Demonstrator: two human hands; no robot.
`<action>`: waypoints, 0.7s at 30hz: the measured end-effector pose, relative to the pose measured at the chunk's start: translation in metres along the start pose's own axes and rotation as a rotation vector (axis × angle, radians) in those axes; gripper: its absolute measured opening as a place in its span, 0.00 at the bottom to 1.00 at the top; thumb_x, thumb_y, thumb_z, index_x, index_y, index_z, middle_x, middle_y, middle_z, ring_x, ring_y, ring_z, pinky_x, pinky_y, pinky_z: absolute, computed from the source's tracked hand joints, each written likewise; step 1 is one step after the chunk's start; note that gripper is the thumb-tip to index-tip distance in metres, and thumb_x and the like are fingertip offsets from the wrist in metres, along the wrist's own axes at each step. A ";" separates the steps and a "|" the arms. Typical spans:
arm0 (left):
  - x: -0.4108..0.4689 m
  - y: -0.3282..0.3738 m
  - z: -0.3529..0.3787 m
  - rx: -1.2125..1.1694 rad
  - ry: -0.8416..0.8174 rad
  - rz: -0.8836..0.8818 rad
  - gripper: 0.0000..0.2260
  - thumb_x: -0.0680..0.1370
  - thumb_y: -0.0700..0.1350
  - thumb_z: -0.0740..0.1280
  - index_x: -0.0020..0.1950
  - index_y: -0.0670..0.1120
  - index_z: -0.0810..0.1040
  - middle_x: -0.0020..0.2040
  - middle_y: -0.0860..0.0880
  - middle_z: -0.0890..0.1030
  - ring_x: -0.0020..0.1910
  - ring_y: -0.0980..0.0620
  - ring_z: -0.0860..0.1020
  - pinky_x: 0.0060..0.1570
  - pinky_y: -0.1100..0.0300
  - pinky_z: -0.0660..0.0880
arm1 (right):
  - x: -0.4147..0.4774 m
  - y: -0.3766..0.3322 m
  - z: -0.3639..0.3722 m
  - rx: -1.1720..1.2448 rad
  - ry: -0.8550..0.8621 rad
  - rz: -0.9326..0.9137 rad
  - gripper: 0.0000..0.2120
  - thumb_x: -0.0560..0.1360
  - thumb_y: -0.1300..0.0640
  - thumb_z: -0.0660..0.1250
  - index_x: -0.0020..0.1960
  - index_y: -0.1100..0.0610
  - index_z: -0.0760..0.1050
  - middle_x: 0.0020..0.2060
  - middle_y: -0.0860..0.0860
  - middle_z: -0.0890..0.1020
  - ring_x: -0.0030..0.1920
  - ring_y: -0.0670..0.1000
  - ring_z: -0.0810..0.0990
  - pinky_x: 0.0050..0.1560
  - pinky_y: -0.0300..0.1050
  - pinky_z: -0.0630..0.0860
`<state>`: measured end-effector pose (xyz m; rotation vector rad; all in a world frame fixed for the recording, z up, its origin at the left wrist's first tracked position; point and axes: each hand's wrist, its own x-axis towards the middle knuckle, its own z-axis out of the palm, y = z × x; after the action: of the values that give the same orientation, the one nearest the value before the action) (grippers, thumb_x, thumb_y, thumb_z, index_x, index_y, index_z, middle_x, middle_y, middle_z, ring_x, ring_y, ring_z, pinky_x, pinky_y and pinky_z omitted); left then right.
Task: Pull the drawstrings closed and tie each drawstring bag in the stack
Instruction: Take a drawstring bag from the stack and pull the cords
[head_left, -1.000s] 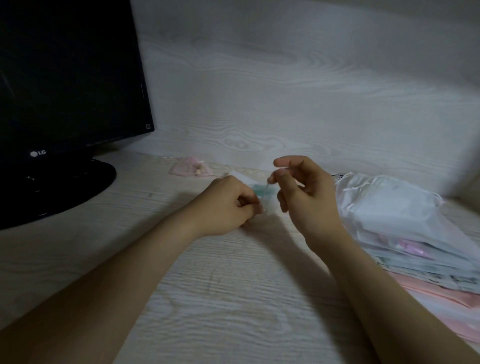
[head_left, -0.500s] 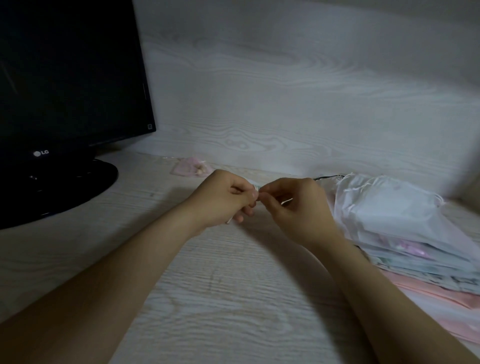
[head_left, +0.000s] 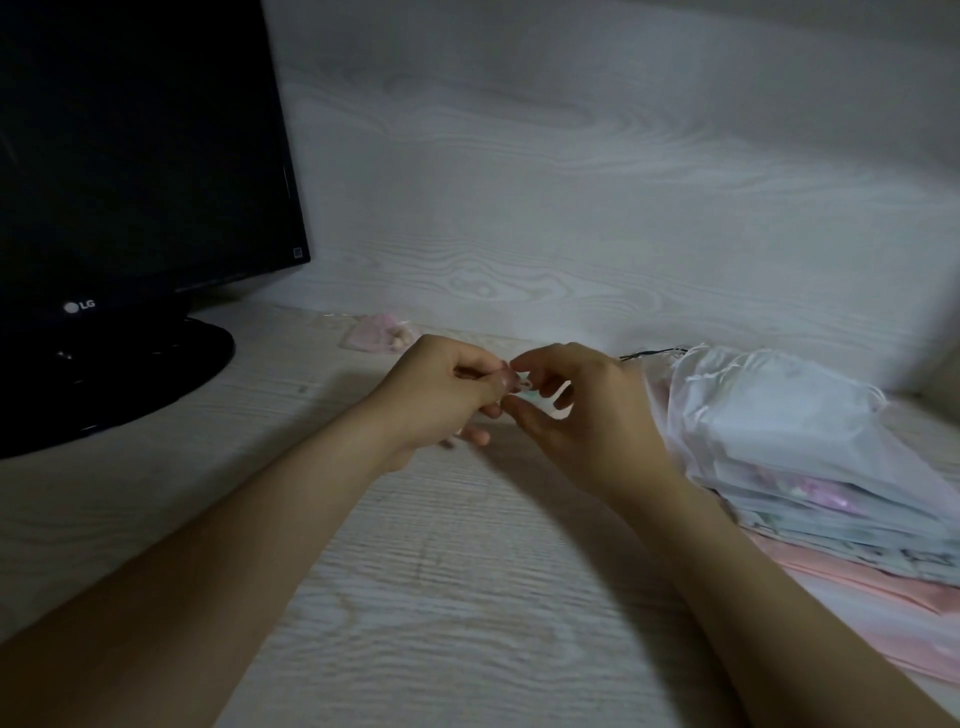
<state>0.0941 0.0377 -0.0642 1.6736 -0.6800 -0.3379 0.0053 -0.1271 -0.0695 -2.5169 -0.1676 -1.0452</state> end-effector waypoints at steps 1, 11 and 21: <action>0.000 0.001 0.000 -0.004 -0.002 -0.014 0.05 0.82 0.43 0.72 0.55 0.44 0.88 0.49 0.44 0.86 0.46 0.55 0.84 0.41 0.58 0.82 | 0.001 0.000 0.000 -0.026 0.020 -0.022 0.09 0.73 0.53 0.79 0.52 0.49 0.85 0.41 0.43 0.82 0.40 0.43 0.80 0.41 0.38 0.76; 0.005 -0.002 0.001 -0.135 -0.028 -0.107 0.06 0.82 0.43 0.73 0.53 0.42 0.88 0.41 0.46 0.84 0.41 0.54 0.80 0.40 0.60 0.78 | 0.002 -0.003 0.000 -0.060 0.060 -0.092 0.08 0.71 0.57 0.81 0.50 0.52 0.88 0.39 0.49 0.84 0.34 0.45 0.79 0.37 0.37 0.76; 0.007 0.007 0.007 -0.527 -0.168 -0.228 0.11 0.81 0.26 0.61 0.61 0.25 0.79 0.44 0.40 0.82 0.39 0.54 0.81 0.36 0.66 0.74 | 0.002 0.001 -0.002 -0.194 -0.031 -0.077 0.07 0.75 0.63 0.73 0.48 0.52 0.87 0.40 0.50 0.80 0.36 0.51 0.80 0.39 0.41 0.71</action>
<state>0.0938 0.0268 -0.0580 1.2244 -0.4675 -0.7586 0.0056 -0.1291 -0.0668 -2.7203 -0.1808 -1.1004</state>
